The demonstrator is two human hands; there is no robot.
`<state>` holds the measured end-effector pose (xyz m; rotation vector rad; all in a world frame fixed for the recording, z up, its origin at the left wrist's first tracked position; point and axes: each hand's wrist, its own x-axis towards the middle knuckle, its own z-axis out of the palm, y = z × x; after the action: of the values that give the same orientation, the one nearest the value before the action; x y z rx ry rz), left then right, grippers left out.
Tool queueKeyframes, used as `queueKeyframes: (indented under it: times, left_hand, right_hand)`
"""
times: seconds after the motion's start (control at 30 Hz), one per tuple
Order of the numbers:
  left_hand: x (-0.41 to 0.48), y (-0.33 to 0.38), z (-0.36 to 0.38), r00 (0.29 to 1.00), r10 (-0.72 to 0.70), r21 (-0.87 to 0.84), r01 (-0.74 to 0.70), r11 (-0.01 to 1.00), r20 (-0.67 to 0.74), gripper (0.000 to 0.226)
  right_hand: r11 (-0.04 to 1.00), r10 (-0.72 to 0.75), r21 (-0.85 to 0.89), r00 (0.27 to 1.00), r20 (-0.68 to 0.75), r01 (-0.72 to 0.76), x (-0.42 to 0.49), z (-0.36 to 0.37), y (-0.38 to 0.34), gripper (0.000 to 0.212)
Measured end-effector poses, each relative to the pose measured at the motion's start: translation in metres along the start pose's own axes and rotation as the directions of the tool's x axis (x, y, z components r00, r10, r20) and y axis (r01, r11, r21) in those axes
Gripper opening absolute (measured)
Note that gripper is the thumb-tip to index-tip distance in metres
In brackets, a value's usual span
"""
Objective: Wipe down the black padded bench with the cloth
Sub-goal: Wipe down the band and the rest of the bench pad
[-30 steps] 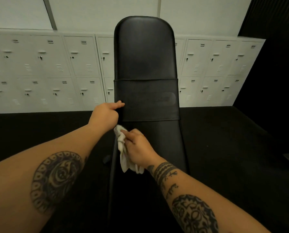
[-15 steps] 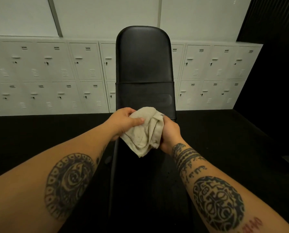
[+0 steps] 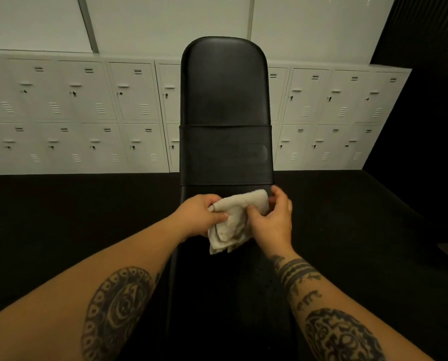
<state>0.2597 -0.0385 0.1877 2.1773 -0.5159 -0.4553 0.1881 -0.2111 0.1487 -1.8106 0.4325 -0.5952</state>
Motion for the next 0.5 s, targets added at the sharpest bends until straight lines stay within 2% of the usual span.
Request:
queueKeyframes:
  times: [0.03, 0.07, 0.13, 0.2, 0.3, 0.37, 0.4, 0.47, 0.5]
  left_hand:
    - [0.003, 0.009, 0.003, 0.999, 0.051, 0.110, -0.052, 0.993, 0.013, 0.015]
    - [0.007, 0.020, 0.005, 0.995, 0.097, 0.178, -0.099, 0.979, 0.022, 0.018]
    - [0.015, 0.042, 0.008, 0.986, 0.163, 0.198, -0.167, 0.966, 0.036, 0.022]
    - [0.021, 0.062, 0.011, 0.981, 0.186, 0.110, -0.191, 0.975, 0.056, 0.024]
    - [0.032, 0.076, 0.015, 0.976, 0.211, -0.111, -0.204, 0.973, 0.051, 0.024]
    - [0.044, 0.069, 0.010, 0.983, 0.182, -0.264, -0.175, 0.949, 0.005, 0.019]
    - [0.051, 0.061, 0.006, 0.986, 0.166, -0.266, -0.164, 0.950, -0.016, 0.018]
    - [0.059, 0.044, -0.006, 0.972, 0.171, 0.001, -0.173, 0.985, -0.161, 0.023]
    - [0.058, 0.035, -0.012, 0.929, 0.200, 0.149, -0.160, 0.976, -0.310, 0.029]
  right_hand:
    - [0.991, -0.111, -0.083, 0.993, -0.028, 0.109, -0.002, 0.001, 0.002, 0.066]
    - [0.965, -0.224, -0.142, 0.975, 0.001, 0.222, -0.004, 0.002, 0.004, 0.067]
    - [0.878, -0.377, -0.292, 0.924, 0.064, 0.379, -0.008, 0.003, 0.013, 0.065]
    - [0.820, -0.453, -0.399, 0.891, -0.015, 0.410, -0.007, 0.000, 0.018, 0.069]
    - [0.792, -0.521, -0.451, 0.842, -0.144, 0.413, 0.004, -0.006, 0.013, 0.072]
    - [0.807, -0.508, -0.440, 0.844, -0.175, 0.394, 0.019, -0.005, 0.004, 0.070]
    - [0.821, -0.487, -0.421, 0.858, -0.166, 0.385, 0.030, -0.001, 0.002, 0.065]
    - [0.807, -0.462, -0.437, 0.886, -0.048, 0.397, 0.049, 0.013, 0.009, 0.049]
    - [0.778, -0.456, -0.469, 0.889, 0.035, 0.418, 0.053, 0.021, 0.018, 0.043]
